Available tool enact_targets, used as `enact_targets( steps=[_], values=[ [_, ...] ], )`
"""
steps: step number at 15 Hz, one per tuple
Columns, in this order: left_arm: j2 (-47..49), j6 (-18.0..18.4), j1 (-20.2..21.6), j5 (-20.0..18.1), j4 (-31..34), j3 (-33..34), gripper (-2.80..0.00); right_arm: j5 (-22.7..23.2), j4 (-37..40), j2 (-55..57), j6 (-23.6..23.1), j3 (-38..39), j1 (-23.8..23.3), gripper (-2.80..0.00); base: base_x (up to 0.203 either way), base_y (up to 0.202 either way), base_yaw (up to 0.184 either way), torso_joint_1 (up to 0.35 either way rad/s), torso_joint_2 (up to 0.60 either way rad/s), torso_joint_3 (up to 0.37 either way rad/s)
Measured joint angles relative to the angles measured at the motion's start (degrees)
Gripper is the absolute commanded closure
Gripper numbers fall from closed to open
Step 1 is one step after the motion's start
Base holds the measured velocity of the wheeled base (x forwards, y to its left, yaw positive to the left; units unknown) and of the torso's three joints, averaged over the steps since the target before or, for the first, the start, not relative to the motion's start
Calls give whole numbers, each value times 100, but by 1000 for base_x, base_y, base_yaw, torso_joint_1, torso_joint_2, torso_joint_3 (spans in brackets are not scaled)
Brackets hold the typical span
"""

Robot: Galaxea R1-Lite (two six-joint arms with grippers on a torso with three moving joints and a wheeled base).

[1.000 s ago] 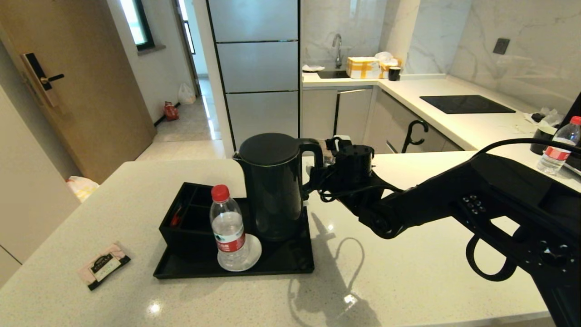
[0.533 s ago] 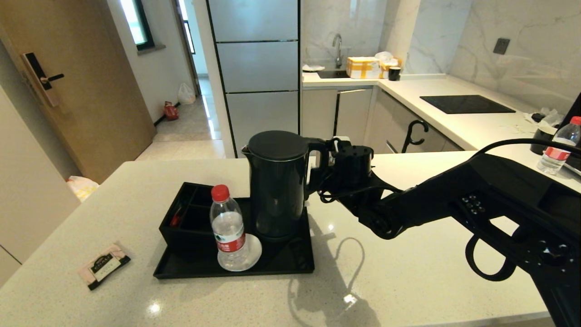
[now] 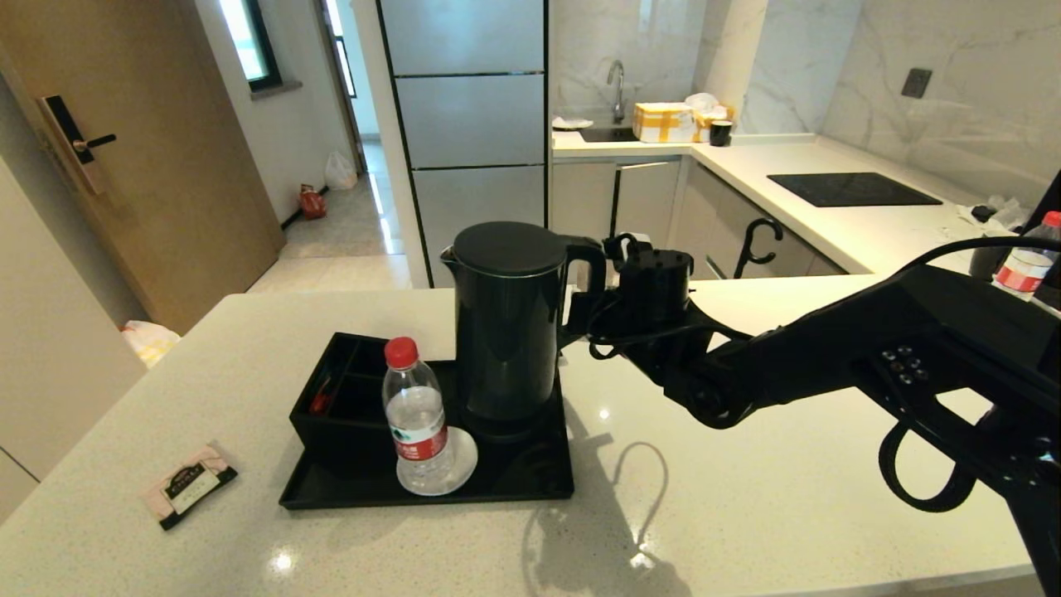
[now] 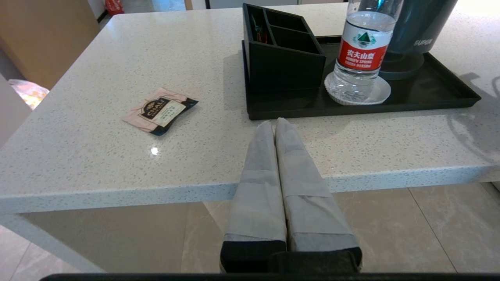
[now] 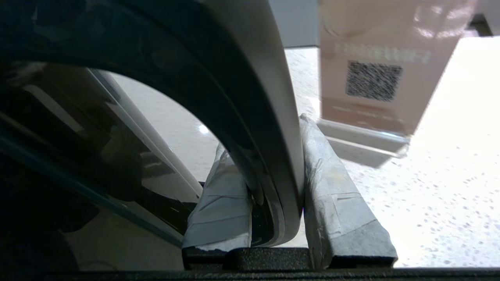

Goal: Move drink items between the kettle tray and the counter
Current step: Pick up the kettle, then place it on the right

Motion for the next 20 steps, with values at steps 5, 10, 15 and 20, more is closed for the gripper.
enact_targets(
  steps=[5,10,15,20],
  values=[
    [0,-4,0,0,0,0,0,5,457,-303,81,-23,13,0,0,0,0,0,0,0],
    [0,-3,0,0,0,0,0,100,788,-561,126,-173,-317,0,0,0,0,0,0,0],
    [0,-4,0,0,0,0,0,156,924,-934,-105,-57,-850,0,0,0,0,0,0,0],
    [0,-2,0,-2,2,0,0,110,543,-1349,-136,937,-1848,0,0,0,0,0,0,0]
  ],
)
